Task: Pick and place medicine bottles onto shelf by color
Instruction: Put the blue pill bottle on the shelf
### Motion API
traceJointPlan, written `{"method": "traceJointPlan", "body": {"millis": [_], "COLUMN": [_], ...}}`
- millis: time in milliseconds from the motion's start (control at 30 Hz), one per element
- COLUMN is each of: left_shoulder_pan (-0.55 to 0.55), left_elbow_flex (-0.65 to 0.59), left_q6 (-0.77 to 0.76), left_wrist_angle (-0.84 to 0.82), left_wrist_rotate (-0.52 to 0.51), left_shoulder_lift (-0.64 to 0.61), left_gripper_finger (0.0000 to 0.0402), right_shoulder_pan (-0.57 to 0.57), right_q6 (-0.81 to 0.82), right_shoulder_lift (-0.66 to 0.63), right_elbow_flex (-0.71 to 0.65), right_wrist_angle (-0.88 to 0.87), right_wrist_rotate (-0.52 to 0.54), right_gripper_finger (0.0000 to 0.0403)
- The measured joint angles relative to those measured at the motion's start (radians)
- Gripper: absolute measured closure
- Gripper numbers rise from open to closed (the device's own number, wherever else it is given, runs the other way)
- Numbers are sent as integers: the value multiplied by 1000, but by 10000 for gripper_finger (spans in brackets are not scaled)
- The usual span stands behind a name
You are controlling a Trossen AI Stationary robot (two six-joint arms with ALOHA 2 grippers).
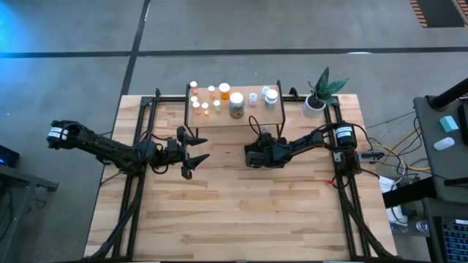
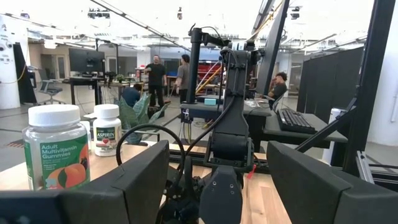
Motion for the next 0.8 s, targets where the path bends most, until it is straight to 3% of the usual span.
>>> {"method": "traceJointPlan", "body": {"millis": [433, 800], "left_shoulder_pan": [0, 0], "left_elbow_flex": [0, 1], "left_q6": [0, 0], "left_wrist_angle": [-4, -7], "left_wrist_rotate": [0, 0], "left_shoulder_lift": [0, 0], "left_gripper_finger": [147, 147], "right_shoulder_pan": [0, 5], "right_q6": [-1, -21], "right_shoulder_lift": [0, 0], "right_elbow_flex": [0, 0], "right_wrist_angle": [-1, 3], "right_wrist_rotate": [1, -9], "right_gripper_finger": [203, 263]}}
